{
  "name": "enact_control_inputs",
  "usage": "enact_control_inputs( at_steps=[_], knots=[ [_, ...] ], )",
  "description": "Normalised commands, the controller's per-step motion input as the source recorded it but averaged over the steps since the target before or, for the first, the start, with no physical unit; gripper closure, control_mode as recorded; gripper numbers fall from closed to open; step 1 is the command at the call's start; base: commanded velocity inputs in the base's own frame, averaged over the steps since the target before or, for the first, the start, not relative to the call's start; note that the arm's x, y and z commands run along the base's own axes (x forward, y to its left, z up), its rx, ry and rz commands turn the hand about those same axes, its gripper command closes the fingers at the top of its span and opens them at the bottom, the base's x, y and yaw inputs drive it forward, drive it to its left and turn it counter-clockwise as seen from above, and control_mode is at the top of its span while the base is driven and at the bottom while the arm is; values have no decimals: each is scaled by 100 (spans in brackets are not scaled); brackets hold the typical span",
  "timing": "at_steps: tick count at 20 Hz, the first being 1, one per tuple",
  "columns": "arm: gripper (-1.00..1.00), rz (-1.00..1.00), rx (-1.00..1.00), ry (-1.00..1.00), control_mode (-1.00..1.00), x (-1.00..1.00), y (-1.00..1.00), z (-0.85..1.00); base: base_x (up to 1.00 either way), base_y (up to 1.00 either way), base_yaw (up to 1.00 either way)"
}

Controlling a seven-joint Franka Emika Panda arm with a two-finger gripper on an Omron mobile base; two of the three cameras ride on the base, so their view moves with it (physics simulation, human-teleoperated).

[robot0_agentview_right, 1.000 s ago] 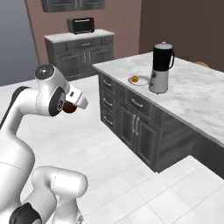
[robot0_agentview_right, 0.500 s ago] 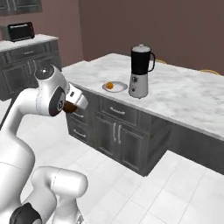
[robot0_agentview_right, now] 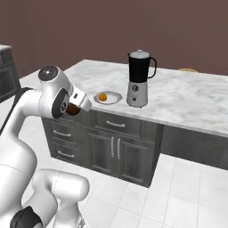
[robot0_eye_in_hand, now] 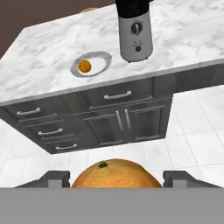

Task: Pick the two oranges from the fridge and place them on the plate next to the blender to make a fruit smoothie.

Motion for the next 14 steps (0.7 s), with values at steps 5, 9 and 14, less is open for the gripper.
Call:
enact_control_inputs(
  at_steps=[5, 9, 14],
  knots=[
    [100, 0, 0, 0, 100, 0, 0, 0, 70, 76, -25],
    [100, 0, 0, 0, 100, 0, 0, 0, 89, 6, -21],
    [100, 0, 0, 0, 100, 0, 0, 0, 53, -2, -10]
  ],
)
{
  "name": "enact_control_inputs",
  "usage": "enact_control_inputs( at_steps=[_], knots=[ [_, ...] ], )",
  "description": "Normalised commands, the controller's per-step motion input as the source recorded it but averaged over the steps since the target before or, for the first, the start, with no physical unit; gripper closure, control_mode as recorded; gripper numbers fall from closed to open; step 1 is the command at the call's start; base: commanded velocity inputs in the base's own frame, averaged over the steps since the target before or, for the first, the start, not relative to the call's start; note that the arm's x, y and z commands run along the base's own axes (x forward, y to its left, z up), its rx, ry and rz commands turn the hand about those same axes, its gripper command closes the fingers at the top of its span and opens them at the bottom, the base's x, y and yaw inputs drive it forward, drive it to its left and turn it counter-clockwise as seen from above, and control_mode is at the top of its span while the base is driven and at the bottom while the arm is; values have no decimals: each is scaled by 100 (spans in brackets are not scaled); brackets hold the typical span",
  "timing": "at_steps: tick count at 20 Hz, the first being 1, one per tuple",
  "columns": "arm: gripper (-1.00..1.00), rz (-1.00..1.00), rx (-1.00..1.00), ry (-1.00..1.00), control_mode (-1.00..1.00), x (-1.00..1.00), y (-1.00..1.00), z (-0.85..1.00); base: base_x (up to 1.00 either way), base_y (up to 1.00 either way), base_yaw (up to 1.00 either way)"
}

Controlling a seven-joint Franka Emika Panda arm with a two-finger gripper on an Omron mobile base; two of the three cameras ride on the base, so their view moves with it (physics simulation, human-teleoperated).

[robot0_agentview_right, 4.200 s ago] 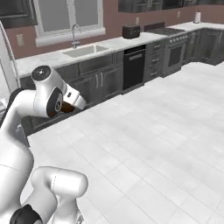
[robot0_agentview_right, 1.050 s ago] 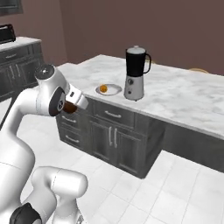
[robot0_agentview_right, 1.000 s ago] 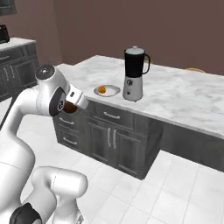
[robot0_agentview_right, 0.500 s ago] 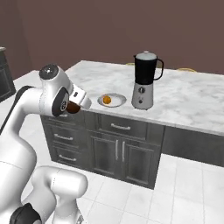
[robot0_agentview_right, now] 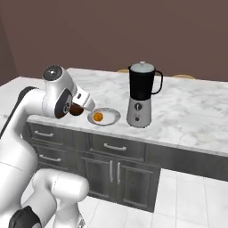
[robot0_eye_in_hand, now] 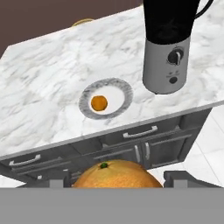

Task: Pick the two oranges from the fridge and place them on the plate next to the blender to make a fruit smoothie.

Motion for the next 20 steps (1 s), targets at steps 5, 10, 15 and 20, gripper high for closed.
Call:
enact_control_inputs(
  at_steps=[5, 10, 15, 20],
  knots=[
    [100, 0, 0, 0, 100, 0, 0, 0, 13, -9, -10],
    [100, 0, 0, 0, 100, 0, 0, 0, 52, 0, -9],
    [100, 0, 0, 0, 100, 0, 0, 0, 91, 0, -11],
    [100, 0, 0, 0, 100, 0, 0, 0, 58, 5, -2]
  ],
)
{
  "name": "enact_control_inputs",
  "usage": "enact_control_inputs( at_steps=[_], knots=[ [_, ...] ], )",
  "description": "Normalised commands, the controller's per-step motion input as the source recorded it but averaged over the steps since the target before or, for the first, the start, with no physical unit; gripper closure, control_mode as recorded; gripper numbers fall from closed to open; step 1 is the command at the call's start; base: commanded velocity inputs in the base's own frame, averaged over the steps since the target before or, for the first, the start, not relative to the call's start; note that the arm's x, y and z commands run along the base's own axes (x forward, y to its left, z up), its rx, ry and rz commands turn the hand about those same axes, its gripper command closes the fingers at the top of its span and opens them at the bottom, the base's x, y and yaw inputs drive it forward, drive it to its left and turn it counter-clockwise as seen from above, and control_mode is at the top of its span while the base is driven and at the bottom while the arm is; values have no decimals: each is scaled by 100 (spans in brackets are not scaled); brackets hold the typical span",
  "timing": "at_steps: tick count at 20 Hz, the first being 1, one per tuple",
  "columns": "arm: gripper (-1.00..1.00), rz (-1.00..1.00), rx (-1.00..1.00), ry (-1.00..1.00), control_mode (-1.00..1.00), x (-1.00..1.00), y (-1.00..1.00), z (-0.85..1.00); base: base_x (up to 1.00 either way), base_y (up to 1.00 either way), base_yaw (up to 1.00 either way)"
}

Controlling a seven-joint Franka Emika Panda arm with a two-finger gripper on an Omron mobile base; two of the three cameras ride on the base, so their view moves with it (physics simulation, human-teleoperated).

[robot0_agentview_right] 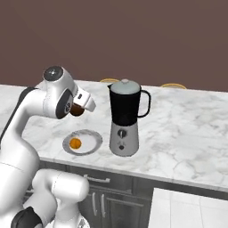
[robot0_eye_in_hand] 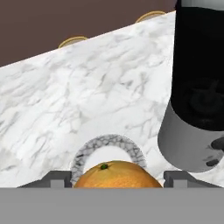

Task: Pick the two oranges from the fridge and place them on the plate next to the blender to make a fruit smoothie.

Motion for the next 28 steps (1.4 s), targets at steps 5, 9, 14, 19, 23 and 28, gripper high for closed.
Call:
enact_control_inputs(
  at_steps=[5, 9, 14, 19, 23, 28],
  knots=[
    [100, 0, -8, 25, -100, 0, 6, -29, 4, 3, 0],
    [100, 0, -9, 36, -100, 0, 4, -65, 0, 0, 0],
    [100, 0, -6, 29, -100, 8, 2, -65, 0, 0, 0],
    [100, 0, -2, 24, -100, 2, 4, -60, 0, 0, 0],
    [100, 0, 0, 12, -100, 4, 13, -61, 0, 0, 0],
    [100, 0, -1, 1, -100, 24, 3, -35, 0, 0, 0]
  ],
)
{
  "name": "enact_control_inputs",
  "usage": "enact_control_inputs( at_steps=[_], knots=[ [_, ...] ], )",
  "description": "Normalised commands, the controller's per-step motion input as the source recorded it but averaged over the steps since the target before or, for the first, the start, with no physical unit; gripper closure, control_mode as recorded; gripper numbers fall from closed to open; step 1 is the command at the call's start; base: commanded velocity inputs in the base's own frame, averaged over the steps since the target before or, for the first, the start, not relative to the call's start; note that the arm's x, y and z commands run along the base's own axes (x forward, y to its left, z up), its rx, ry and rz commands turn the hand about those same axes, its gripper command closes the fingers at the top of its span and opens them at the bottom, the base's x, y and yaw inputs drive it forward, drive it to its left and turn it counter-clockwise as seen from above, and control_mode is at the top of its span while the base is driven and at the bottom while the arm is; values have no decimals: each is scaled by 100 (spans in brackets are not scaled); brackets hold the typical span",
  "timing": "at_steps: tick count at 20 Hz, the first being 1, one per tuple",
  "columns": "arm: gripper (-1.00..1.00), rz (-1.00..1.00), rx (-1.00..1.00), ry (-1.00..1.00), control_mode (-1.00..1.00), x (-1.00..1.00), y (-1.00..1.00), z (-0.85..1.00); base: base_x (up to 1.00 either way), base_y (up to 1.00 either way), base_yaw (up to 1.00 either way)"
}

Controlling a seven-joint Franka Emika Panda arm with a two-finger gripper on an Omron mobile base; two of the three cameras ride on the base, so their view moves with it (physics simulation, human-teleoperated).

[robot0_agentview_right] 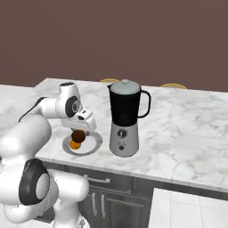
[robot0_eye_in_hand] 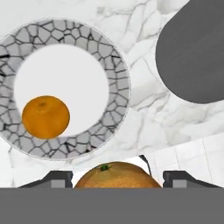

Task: Pick the two oranges from the fridge and place them on the plate next to the blender to make a fruit smoothie.

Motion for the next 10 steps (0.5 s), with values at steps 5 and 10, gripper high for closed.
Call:
enact_control_inputs(
  at_steps=[5, 10],
  knots=[
    [100, 0, -4, 0, -100, 44, 6, -36, 0, 0, 0],
    [100, 0, -1, -2, -100, 52, 21, -35, 0, 0, 0]
  ],
)
